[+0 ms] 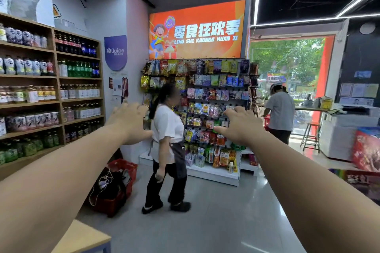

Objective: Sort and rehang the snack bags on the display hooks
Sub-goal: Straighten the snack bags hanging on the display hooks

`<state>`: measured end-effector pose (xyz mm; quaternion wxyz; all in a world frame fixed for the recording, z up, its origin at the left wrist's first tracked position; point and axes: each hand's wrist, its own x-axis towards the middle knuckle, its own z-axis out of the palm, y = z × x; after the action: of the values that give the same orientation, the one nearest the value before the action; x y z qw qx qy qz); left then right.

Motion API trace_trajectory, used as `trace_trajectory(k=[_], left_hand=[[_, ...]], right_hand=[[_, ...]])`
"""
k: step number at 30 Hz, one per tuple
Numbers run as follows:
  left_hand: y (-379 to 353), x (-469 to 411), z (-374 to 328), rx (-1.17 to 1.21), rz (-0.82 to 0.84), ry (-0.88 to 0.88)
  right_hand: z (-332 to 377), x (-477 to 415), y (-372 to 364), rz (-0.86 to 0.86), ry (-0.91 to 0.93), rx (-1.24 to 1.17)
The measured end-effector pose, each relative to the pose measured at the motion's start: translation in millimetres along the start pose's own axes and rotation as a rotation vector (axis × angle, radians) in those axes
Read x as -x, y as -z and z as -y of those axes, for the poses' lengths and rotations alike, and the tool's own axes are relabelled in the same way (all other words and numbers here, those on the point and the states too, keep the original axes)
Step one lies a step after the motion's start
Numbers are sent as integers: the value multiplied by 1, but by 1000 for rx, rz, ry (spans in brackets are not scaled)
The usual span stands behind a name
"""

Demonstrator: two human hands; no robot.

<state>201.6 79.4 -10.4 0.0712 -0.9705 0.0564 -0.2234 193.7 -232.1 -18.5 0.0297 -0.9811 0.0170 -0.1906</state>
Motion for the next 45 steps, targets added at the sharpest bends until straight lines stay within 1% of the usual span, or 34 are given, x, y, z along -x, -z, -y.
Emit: trace_trajectory(k=[6,13,20,24,28,32,36,45], left_hand=[[-44,-66,31,44,25,15],[-109,-164,18,55,54,29],[-167,-290,-17,9,42,45],[-192,-362,-25,45,42,75],[-231,-431,-25,17,57,83],[-281,-502,-12,23,45,101],[-343,-587,17,30,42,101],[-444,-791,88,36,65,31]], right_hand=[[20,-68,-37,35,-22,18],[4,-168,-97,71,6,40],[-30,-314,-158,72,55,-20],[-36,-396,-185,69,101,-28],[-35,-473,-222,107,121,-39],[-25,-550,-264,114,126,-31],[-1,-640,-310,127,122,-30],[58,-843,-392,164,82,-36]])
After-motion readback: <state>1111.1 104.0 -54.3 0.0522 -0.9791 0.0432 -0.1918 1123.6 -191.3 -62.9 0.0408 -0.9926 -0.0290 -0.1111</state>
